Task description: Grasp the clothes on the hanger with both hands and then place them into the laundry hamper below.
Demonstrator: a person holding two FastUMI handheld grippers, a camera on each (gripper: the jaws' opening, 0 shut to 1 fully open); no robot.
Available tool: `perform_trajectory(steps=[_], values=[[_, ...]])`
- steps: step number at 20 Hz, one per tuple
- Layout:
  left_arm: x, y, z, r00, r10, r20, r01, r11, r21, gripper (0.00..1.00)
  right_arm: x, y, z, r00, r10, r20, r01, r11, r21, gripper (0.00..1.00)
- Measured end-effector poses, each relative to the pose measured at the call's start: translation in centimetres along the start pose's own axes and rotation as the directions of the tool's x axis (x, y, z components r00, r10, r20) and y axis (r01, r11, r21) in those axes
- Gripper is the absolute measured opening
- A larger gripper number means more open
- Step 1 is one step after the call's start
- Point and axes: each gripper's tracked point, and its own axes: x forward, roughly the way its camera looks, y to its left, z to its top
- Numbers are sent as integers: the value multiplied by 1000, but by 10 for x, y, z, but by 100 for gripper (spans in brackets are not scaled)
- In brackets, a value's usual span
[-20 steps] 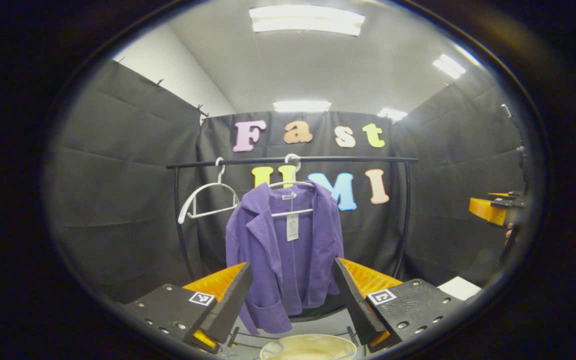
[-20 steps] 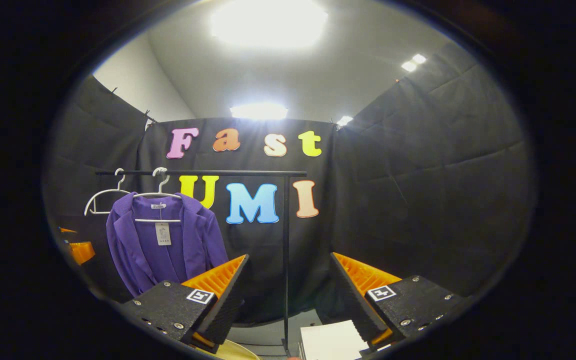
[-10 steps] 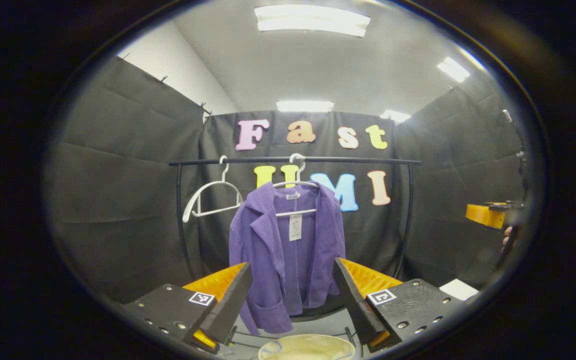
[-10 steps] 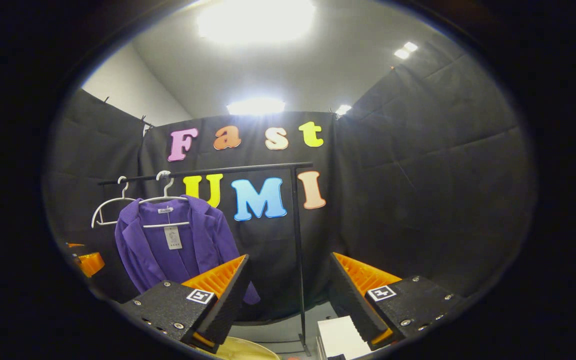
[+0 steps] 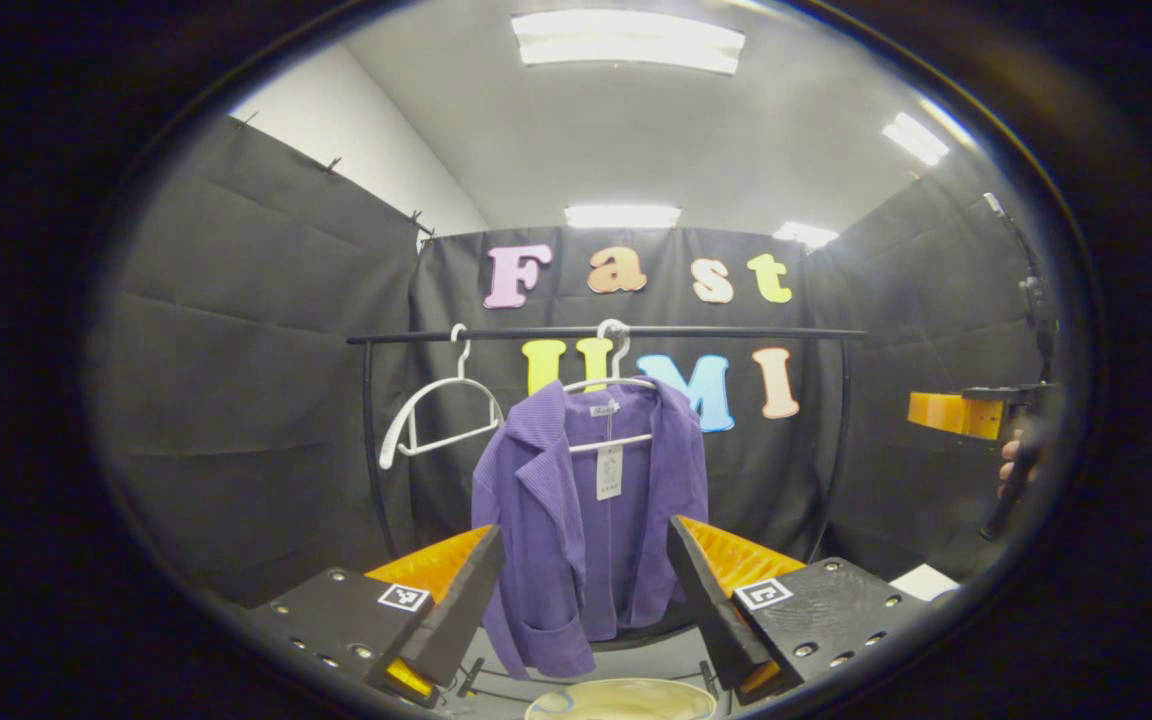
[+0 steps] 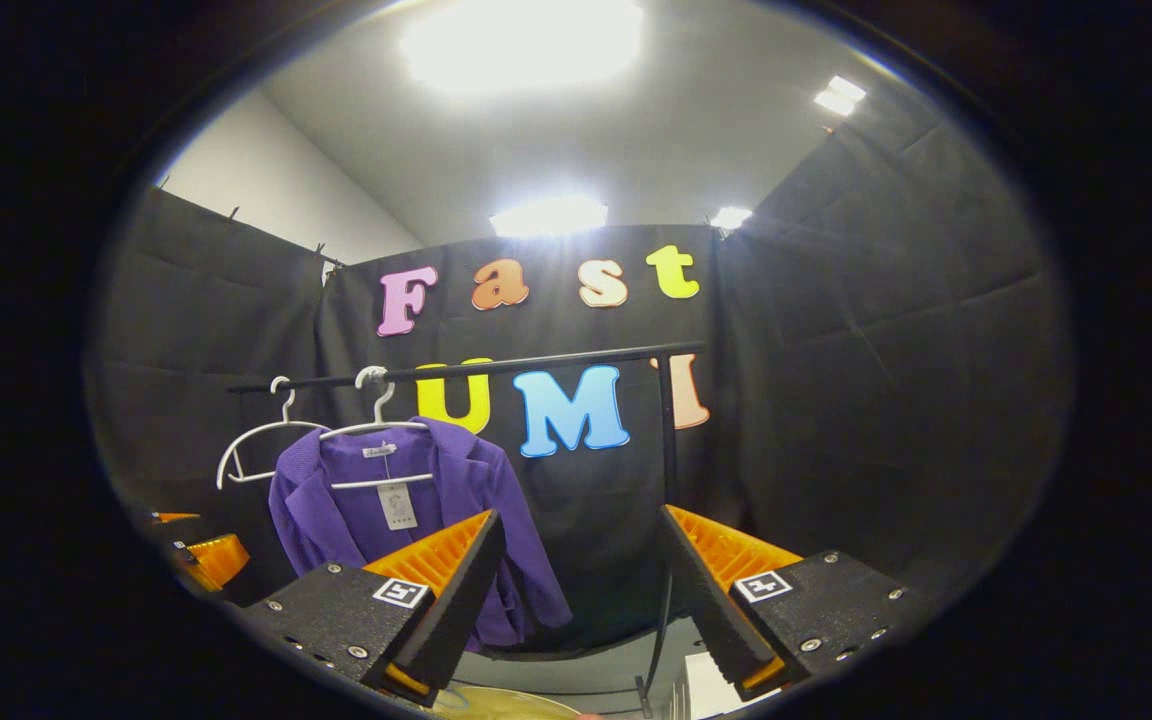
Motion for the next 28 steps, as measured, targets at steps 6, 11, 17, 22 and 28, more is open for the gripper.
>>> perform_trajectory(steps=[6,11,17,22,28], values=[[46,11,9,998,65,-28,-66,996,-62,92,65,48,-2,992,120,-39,-119,993,15,95],[97,32,4,984,160,-77,-167,981,-98,90,131,95,-11,968,238,-79,-235,971,38,91],[162,50,-15,959,246,-143,-264,956,-131,99,204,130,-46,934,316,-164,-307,949,76,95],[203,49,-37,936,300,-185,-324,939,-119,94,251,143,-81,910,351,-222,-333,936,117,95],[233,52,-40,915,366,-169,-388,914,-121,95,284,162,-109,880,401,-255,-367,914,171,95]])
